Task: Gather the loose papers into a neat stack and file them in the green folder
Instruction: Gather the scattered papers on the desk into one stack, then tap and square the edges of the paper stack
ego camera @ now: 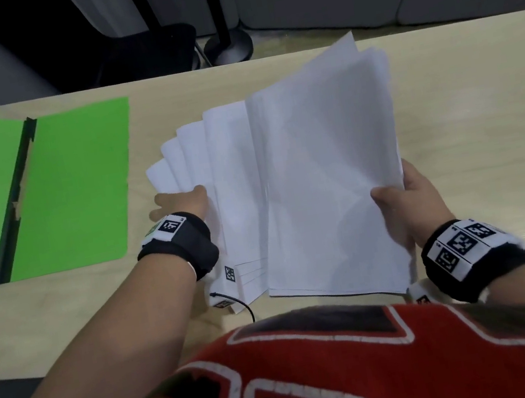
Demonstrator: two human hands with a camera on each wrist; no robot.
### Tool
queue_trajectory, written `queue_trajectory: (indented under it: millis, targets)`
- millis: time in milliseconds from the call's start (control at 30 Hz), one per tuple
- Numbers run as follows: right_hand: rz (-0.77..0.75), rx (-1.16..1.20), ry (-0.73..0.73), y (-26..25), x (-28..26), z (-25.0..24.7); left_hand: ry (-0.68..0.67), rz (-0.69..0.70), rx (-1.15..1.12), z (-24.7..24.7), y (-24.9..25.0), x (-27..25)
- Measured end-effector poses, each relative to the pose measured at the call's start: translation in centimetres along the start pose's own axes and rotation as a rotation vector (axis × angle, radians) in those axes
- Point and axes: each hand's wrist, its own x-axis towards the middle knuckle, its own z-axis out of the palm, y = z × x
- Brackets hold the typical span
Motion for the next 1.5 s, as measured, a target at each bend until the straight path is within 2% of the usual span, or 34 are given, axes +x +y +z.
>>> queue_trajectory:
  millis: [133, 300, 400, 533, 667, 733, 833, 967, 1100, 1167, 1300, 1400, 1500]
  targets:
    - [0.055, 0.007, 0.034, 0.7, 0.7, -0.1, -0.037, 0.102, 0.014, 0.2, 0.7, 0.0]
    - [0.091, -0.007, 0.044, 1.4, 1.2, -0.4, -0.219, 0.484, 0.15, 2.7, 1.4, -2.1]
    - [0.108, -0.14, 0.087, 1.9, 1.3, -0.8, -0.33, 0.594, 0.19, 4.2, 2.0, -4.2]
    - [0.117, -0.537, 0.162, 2.0, 1.3, -1.2, -0.443, 0.534, 0.124, 5.5, 2.8, -6.4]
    - [0.103, -0.671, 0.102, 1.6, 1.0, -1.5, -0.567, 0.467, 0.071, 6.8, 2.7, -8.4]
    - [0.108, -0.647, 0.045, 1.5, 1.0, -2.0, -0.607, 0.466, 0.061, 7.5, 2.4, -8.9]
    - [0.105, -0.637, 0.051, 1.4, 0.7, -2.7, -0.627, 0.478, 0.03, 7.6, 2.3, -9.4]
    - [0.106, -0.682, 0.095, 1.1, 0.4, -4.4, -0.669, 0.515, -0.172, 6.9, 1.9, -10.0]
    - [0.072, -0.323, 0.135, -0.4, 0.1, -6.4, -0.819, 0.555, -0.402, 5.8, 1.8, -11.2]
    - [0.034, -0.212, 0.126, -1.7, 0.0, -7.4, -0.849, 0.574, -0.47, 5.2, 2.1, -12.1]
    - [-0.084, -0.207, 0.093, -4.0, -0.3, -8.6, -0.85, 0.59, -0.597, 4.0, 2.6, -13.7]
    - [-0.261, -0.155, 0.028, -5.7, -1.4, -8.5, -0.756, 0.634, -0.643, 3.3, 3.0, -15.4]
    - [-0.481, -0.17, 0.062, -6.7, -2.8, -8.2, -0.623, 0.728, -0.653, 3.0, 3.5, -17.3]
